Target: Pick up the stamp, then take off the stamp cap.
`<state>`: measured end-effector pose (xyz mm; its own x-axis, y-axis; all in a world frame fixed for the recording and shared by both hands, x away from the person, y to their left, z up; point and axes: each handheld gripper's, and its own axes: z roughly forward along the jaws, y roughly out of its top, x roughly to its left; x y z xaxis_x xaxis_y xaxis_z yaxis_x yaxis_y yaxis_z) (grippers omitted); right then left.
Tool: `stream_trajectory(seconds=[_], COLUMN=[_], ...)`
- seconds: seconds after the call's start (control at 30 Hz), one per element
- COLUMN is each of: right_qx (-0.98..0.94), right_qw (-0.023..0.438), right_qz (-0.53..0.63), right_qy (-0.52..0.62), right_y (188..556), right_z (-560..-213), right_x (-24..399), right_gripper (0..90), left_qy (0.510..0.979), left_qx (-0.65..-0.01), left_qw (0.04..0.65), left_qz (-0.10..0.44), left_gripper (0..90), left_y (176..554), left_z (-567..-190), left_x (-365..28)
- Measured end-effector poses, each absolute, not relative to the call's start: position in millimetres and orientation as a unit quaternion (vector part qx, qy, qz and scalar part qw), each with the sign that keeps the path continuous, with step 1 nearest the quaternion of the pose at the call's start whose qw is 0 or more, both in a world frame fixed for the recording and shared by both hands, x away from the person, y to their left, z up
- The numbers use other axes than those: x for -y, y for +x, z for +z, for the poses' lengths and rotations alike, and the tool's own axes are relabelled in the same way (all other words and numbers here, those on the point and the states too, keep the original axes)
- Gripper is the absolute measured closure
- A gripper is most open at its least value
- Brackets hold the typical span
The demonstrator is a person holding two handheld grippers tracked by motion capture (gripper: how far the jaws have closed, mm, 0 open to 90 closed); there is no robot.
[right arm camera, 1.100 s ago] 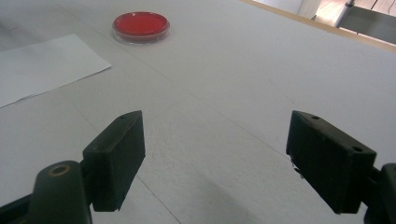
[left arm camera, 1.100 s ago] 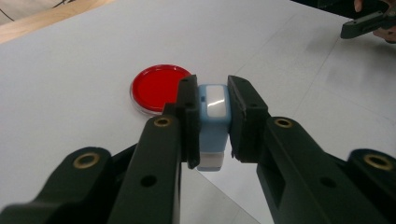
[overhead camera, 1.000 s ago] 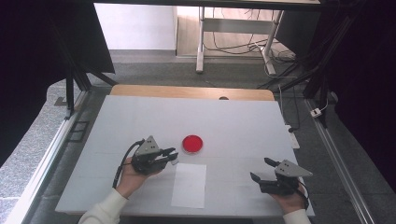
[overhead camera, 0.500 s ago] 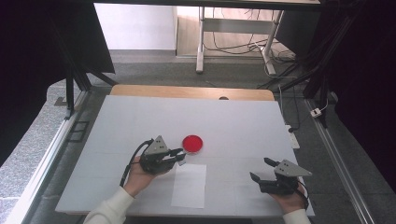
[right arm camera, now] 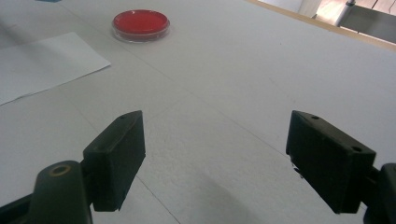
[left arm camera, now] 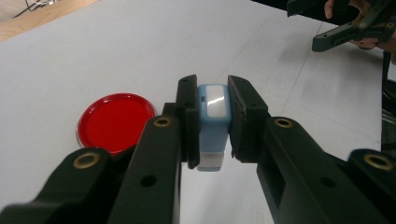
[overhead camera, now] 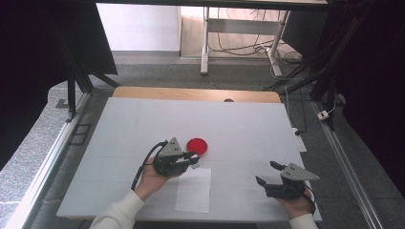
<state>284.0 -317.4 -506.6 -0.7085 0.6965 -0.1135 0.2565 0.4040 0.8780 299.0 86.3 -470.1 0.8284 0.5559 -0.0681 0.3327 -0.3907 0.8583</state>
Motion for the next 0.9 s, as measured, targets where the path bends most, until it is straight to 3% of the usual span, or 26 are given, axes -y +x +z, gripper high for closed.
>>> stream_trajectory(seconds=[0.9], right_qx=[-0.796], right_qw=[0.232], right_qz=[0.472], right_qy=[0.301], right_y=[283.1], right_z=[-502.8], right_x=[313.5], right_gripper=[19.4], left_qy=[0.822], left_qx=[-0.275], left_qw=[0.487], left_qz=[0.107], left_gripper=[74.8], left_y=[301.3], left_z=[-471.7], left_x=[-89.9])
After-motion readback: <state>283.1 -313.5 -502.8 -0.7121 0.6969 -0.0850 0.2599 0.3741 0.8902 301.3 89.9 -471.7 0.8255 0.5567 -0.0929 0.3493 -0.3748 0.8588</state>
